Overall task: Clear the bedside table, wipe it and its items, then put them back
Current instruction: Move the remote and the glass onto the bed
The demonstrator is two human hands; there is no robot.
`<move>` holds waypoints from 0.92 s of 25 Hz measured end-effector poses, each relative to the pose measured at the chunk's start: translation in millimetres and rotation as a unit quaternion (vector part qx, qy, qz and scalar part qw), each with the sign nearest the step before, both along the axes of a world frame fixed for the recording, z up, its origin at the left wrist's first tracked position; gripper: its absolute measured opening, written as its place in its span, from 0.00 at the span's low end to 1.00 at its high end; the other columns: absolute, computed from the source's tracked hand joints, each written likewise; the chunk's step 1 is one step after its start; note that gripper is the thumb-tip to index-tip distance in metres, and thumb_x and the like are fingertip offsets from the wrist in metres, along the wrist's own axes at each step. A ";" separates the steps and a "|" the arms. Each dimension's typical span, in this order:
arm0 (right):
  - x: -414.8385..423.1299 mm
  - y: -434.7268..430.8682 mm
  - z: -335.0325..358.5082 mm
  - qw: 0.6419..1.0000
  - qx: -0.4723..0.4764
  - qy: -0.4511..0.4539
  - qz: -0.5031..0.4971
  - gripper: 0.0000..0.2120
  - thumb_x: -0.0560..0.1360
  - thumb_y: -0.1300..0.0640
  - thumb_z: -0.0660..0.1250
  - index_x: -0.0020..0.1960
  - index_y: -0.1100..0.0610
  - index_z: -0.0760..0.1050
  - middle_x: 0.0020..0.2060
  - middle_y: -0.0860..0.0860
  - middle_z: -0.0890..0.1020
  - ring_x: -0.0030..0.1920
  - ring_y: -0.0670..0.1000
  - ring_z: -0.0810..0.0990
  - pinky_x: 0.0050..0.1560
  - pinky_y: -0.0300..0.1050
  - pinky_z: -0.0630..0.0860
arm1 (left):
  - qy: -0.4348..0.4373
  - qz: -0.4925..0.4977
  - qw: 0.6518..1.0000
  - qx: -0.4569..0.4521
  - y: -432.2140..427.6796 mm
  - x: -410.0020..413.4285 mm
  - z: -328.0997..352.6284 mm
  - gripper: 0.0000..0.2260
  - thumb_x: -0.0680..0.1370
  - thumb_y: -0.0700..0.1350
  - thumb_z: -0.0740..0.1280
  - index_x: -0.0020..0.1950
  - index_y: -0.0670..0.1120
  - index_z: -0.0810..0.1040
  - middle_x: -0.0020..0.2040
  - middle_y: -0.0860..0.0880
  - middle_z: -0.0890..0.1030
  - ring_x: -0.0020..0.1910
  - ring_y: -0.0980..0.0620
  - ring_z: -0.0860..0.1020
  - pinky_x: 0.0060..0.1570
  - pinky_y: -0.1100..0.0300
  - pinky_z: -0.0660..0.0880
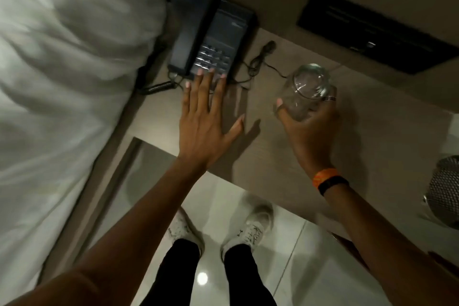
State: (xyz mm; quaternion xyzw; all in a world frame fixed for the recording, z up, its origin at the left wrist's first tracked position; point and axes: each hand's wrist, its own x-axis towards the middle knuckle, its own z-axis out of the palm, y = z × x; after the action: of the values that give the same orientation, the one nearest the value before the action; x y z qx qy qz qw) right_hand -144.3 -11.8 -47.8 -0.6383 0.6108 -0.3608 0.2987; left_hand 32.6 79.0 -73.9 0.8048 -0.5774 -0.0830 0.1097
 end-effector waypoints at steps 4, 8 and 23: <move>118.2 34.1 42.4 0.991 -0.045 -0.020 0.125 0.32 0.68 0.47 0.79 0.63 0.65 0.76 0.54 0.54 0.85 0.52 0.49 0.85 0.57 0.34 0.79 | -0.028 0.160 0.983 -0.081 55.7 96.7 57.0 0.38 0.81 0.65 0.57 0.83 0.44 0.55 0.83 0.41 0.56 0.83 0.42 0.49 0.81 0.40 0.47; 240.4 80.8 90.8 0.973 -0.050 -0.042 0.222 0.37 0.67 0.37 0.75 0.63 0.66 0.76 0.55 0.57 0.85 0.55 0.51 0.84 0.59 0.38 0.79 | -0.065 0.292 0.943 -0.144 137.5 183.1 108.7 0.34 0.81 0.60 0.61 0.81 0.41 0.60 0.81 0.40 0.60 0.82 0.40 0.53 0.80 0.40 0.51; 514.7 293.7 136.5 0.836 -0.039 0.040 0.546 0.30 0.70 0.32 0.69 0.63 0.50 0.74 0.45 0.44 0.84 0.44 0.48 0.83 0.49 0.44 0.78 | -0.120 0.568 0.809 -0.090 416.1 333.1 136.6 0.33 0.83 0.60 0.57 0.82 0.43 0.57 0.82 0.42 0.59 0.83 0.41 0.51 0.80 0.39 0.48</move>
State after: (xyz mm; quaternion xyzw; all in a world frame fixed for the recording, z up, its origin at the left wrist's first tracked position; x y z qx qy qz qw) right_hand 370.4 281.9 88.7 -0.8931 0.1597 -0.1363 0.3977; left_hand 365.7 495.0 62.7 0.9792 -0.0304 0.1437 0.1397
